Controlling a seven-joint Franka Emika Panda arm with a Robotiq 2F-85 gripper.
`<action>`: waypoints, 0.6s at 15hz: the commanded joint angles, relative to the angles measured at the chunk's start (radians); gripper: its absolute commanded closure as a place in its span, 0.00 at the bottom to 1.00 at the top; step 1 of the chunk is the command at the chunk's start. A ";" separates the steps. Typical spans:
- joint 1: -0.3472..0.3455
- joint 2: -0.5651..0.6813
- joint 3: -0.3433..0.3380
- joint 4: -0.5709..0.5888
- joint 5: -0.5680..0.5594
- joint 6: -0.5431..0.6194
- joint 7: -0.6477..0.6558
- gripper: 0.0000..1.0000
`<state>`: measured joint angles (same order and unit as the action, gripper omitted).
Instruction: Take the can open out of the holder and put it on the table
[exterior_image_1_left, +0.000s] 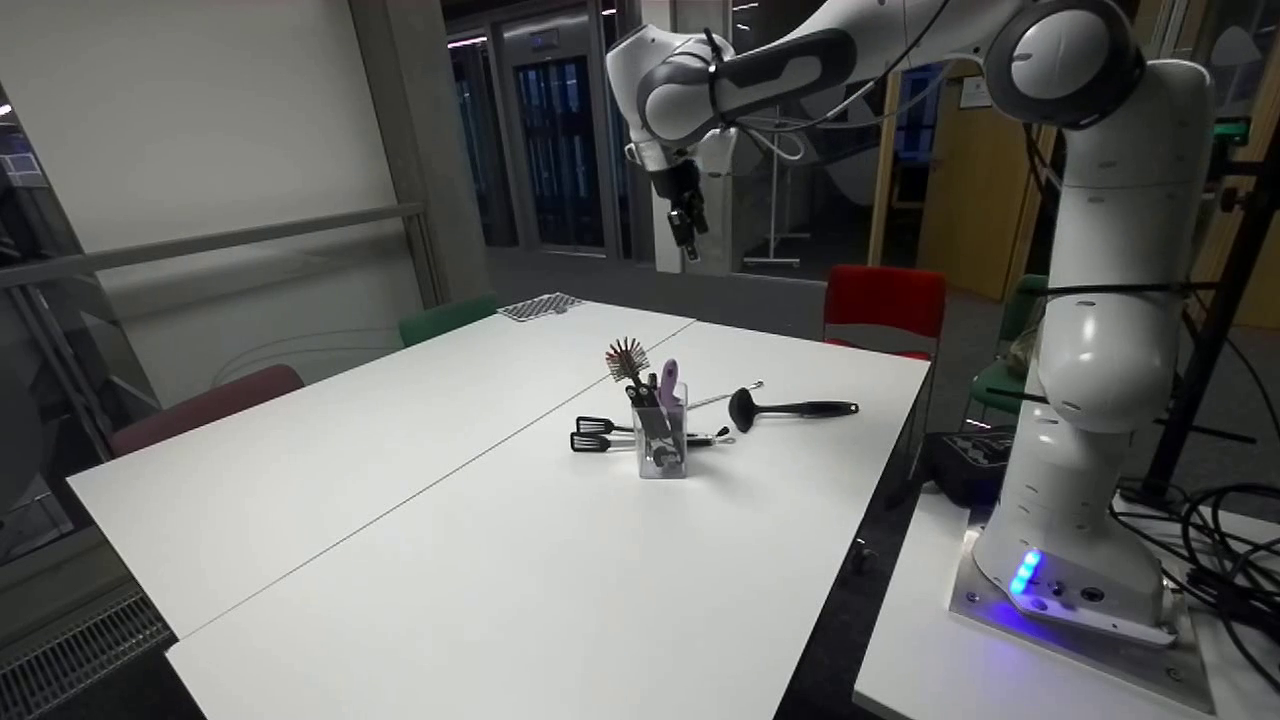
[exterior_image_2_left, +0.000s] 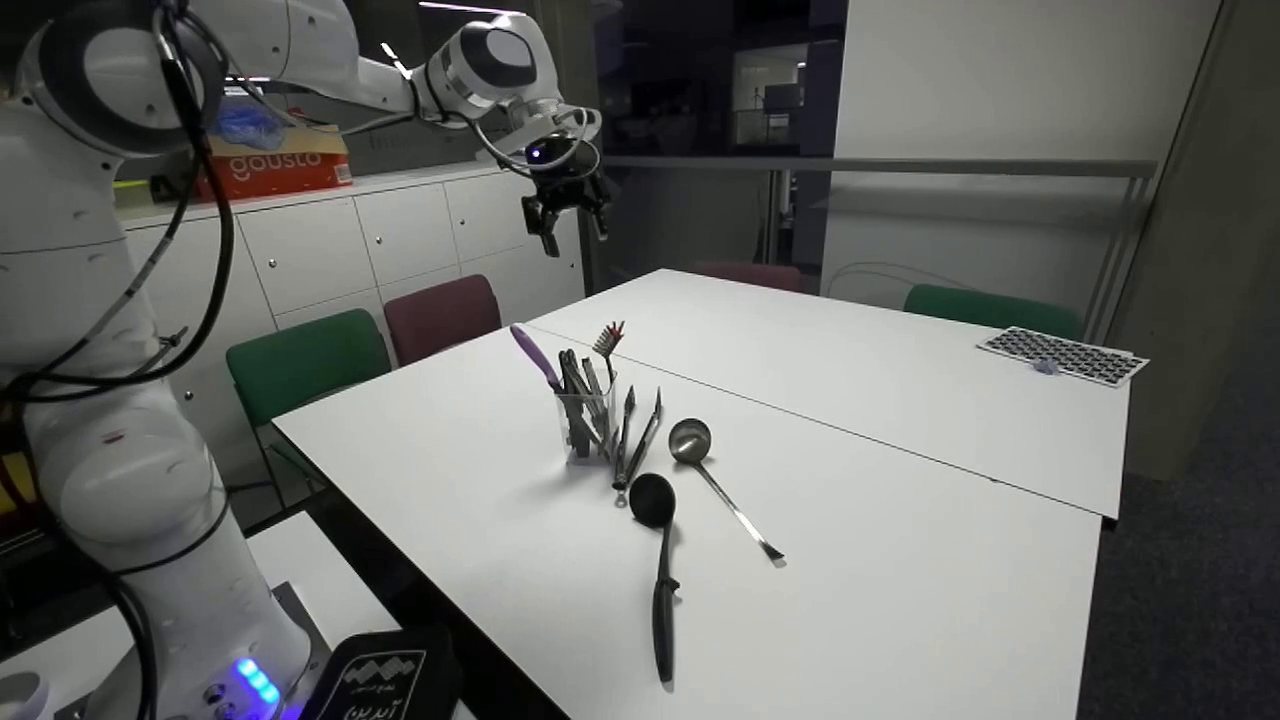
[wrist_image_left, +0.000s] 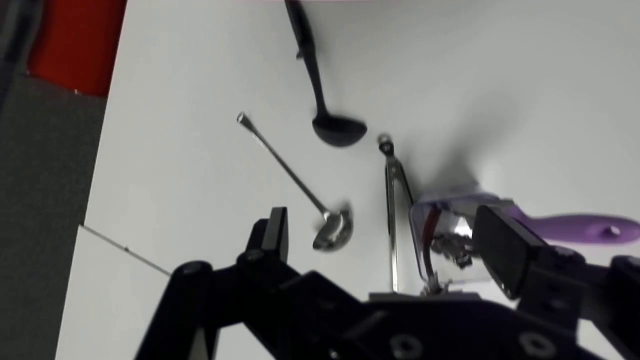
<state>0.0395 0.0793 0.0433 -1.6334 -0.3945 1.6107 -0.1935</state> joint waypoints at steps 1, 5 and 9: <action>-0.011 0.024 -0.003 0.067 0.091 0.121 -0.069 0.00; -0.003 0.022 -0.001 0.049 0.136 0.050 -0.106 0.00; -0.003 0.035 -0.001 0.054 0.145 0.039 -0.122 0.00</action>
<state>0.0364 0.1127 0.0418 -1.5829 -0.2493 1.6533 -0.3156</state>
